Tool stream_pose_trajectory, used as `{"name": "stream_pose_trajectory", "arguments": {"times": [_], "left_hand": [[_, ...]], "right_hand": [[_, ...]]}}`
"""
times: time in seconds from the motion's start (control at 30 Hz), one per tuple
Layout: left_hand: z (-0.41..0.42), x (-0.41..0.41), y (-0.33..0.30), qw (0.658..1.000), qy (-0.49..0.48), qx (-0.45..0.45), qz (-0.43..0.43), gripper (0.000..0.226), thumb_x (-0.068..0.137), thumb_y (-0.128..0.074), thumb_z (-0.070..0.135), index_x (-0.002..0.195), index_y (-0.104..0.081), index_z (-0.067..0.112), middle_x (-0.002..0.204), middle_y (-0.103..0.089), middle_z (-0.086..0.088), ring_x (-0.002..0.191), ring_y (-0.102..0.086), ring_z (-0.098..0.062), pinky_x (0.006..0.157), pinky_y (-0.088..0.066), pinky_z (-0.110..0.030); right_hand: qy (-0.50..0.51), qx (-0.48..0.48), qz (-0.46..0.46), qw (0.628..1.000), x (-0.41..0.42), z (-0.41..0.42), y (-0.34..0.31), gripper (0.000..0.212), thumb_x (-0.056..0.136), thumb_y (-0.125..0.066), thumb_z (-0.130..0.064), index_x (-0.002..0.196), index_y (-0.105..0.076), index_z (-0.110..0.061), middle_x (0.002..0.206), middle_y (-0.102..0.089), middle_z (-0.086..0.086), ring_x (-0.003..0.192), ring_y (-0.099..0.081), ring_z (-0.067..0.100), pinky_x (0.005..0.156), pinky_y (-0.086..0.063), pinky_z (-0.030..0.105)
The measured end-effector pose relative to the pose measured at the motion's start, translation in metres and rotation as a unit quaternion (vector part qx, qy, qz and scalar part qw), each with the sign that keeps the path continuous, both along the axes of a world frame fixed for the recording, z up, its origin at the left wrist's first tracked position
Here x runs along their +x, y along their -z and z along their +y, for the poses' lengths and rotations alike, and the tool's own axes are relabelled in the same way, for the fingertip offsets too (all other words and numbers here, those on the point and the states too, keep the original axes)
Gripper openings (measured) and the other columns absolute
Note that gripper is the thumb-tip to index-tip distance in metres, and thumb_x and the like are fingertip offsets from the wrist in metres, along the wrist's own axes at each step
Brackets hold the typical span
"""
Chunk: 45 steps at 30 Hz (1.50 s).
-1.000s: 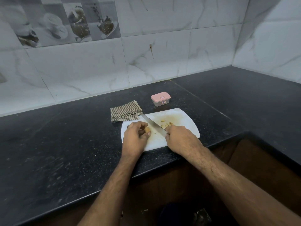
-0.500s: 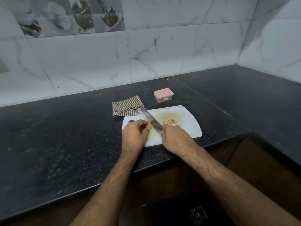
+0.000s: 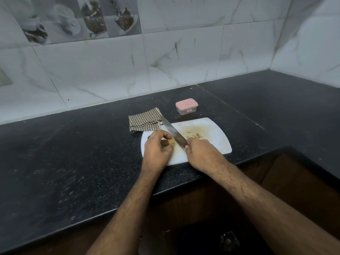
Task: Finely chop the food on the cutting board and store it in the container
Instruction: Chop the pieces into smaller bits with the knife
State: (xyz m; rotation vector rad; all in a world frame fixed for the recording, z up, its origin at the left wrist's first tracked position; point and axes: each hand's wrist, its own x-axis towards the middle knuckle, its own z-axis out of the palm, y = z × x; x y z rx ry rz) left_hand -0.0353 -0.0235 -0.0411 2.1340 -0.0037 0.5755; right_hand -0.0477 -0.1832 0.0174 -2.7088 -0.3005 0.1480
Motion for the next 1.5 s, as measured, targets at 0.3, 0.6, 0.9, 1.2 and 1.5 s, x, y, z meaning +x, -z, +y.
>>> {"name": "stream_pose_trajectory", "arguments": {"times": [0.3,0.6,0.9,1.2,1.5], "left_hand": [[-0.001,-0.003,0.0,0.999,0.019,0.033,-0.024,0.029,0.083,-0.078,0.006,0.108,-0.074,0.02,0.099,-0.069,0.016,0.089,-0.063,-0.002,0.083,-0.048,-0.012],[-0.002,-0.003,-0.002,1.0,0.021,-0.01,0.014,0.033,0.084,-0.073,0.003,0.111,-0.064,0.021,0.105,-0.07,0.012,0.092,-0.066,0.0,0.08,-0.05,-0.01],[0.0,0.001,-0.002,0.999,0.041,0.023,0.022,0.026,0.093,-0.069,0.01,0.115,-0.077,0.022,0.108,-0.056,0.01,0.097,-0.059,-0.007,0.084,-0.05,-0.014],[0.001,0.003,0.0,0.995,-0.003,0.089,0.051,0.019,0.096,-0.068,0.027,0.111,-0.077,0.035,0.091,-0.063,0.034,0.112,-0.057,-0.008,0.101,-0.029,-0.039],[-0.002,0.002,-0.002,0.988,-0.037,0.136,0.064,0.028,0.093,-0.073,0.039,0.119,-0.076,0.031,0.111,-0.069,0.016,0.118,-0.049,-0.012,0.087,-0.02,-0.035]], "right_hand": [[-0.004,0.006,-0.005,1.0,-0.004,-0.004,0.003,0.015,0.106,-0.039,-0.03,0.103,-0.051,-0.02,0.096,-0.054,0.003,0.085,-0.054,0.021,0.069,-0.04,0.031],[-0.011,0.0,-0.004,1.0,-0.005,-0.008,0.004,0.022,0.106,-0.039,-0.03,0.113,-0.056,-0.017,0.101,-0.058,0.004,0.085,-0.056,0.02,0.068,-0.043,0.03],[0.009,0.009,-0.014,1.0,-0.002,-0.008,0.005,0.024,0.105,-0.041,-0.03,0.119,-0.056,-0.018,0.099,-0.056,0.001,0.087,-0.054,0.019,0.072,-0.044,0.031],[0.019,0.019,0.001,1.0,0.0,-0.011,0.005,0.017,0.105,-0.041,-0.029,0.111,-0.055,-0.021,0.094,-0.052,0.0,0.082,-0.052,0.019,0.069,-0.041,0.029],[0.016,0.033,0.005,0.999,-0.001,-0.011,0.002,0.027,0.105,-0.042,-0.03,0.124,-0.057,-0.02,0.099,-0.053,0.0,0.086,-0.052,0.019,0.072,-0.042,0.029]]}}
